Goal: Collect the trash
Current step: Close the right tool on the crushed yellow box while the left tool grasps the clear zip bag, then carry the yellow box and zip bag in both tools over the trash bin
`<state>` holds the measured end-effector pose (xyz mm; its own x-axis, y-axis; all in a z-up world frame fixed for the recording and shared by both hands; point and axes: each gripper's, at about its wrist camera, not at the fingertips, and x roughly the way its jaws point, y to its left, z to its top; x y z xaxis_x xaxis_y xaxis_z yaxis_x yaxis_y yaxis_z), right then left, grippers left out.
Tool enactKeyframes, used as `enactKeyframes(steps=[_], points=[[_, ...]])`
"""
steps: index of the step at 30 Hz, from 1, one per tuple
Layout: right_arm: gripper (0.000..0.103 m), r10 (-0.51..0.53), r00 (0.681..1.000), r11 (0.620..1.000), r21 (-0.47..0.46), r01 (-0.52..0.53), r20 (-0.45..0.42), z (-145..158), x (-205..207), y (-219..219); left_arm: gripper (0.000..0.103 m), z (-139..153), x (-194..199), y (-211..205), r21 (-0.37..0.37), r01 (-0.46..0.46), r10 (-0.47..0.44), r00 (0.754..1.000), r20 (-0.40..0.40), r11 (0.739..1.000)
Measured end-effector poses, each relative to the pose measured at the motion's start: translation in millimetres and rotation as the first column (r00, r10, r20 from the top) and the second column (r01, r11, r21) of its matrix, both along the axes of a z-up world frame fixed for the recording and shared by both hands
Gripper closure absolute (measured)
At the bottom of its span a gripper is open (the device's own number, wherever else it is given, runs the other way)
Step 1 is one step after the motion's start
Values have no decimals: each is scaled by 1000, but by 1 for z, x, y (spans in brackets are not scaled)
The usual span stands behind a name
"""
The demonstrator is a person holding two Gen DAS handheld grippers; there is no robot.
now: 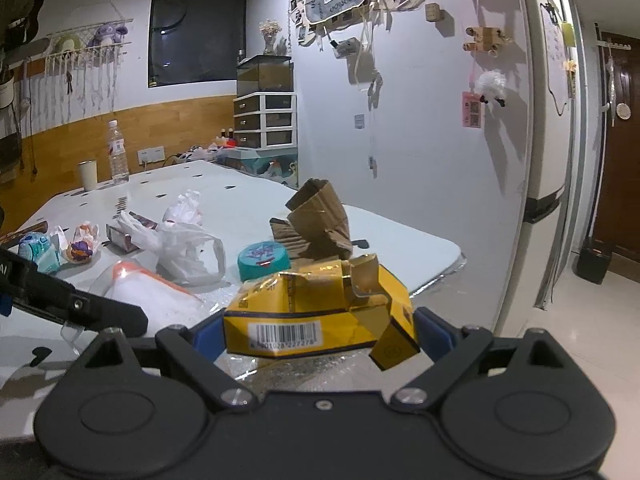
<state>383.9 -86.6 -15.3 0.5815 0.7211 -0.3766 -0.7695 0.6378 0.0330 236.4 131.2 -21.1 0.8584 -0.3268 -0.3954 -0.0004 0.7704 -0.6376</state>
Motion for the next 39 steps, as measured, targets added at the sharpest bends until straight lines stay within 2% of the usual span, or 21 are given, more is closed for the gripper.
enactKeyframes(steps=[6, 15, 21, 34, 39], points=[[8, -20, 1000, 1000, 14, 20, 8, 11, -8, -12, 86, 4, -4, -9, 34, 15, -15, 1000, 3, 999], [8, -71, 997, 996, 49, 70, 19, 28, -26, -43, 86, 17, -12, -35, 172, 12, -19, 999, 38, 985], [8, -138, 990, 989, 58, 137, 22, 36, -40, -72, 86, 25, -20, -66, 287, 23, -44, 997, 68, 958], [8, -342, 940, 939, 43, 341, 5, 34, -73, -149, 86, 29, -25, -129, 438, 53, -94, 993, 72, 898], [8, -406, 914, 913, 42, 406, -3, 30, -88, -181, 86, 29, -25, -157, 469, 74, -121, 990, 72, 880]])
